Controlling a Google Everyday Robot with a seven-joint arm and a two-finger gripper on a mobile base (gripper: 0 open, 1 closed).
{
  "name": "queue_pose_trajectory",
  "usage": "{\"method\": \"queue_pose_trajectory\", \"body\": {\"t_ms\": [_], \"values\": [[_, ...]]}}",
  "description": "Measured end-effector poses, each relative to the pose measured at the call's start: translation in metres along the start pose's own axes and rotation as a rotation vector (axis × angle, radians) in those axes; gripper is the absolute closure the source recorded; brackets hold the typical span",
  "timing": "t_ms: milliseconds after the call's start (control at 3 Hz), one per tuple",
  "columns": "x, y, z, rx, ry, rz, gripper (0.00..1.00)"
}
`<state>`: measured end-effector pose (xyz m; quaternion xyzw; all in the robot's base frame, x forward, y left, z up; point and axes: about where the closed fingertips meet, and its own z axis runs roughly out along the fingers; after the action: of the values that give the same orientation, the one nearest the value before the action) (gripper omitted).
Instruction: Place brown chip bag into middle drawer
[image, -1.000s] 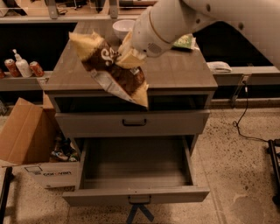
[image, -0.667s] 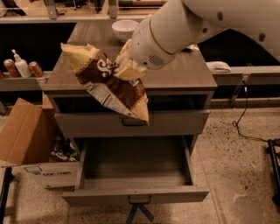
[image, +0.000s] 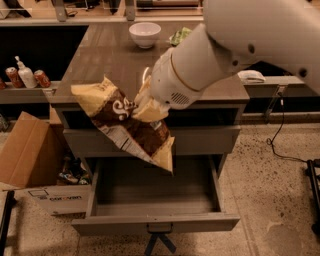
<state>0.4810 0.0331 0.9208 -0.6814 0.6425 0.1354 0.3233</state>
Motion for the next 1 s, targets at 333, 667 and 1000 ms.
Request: {"method": "queue_pose_trajectory", "body": {"t_ms": [333,667,1000], "values": [[0.047,0.019,0.044,-0.101,0.0,0.102,1.0],[0.048,0.019,0.044,-0.102,0.0,0.103,1.0],[0.076,0.025,0.072,-0.139,0.027,0.122,1.0]]}}
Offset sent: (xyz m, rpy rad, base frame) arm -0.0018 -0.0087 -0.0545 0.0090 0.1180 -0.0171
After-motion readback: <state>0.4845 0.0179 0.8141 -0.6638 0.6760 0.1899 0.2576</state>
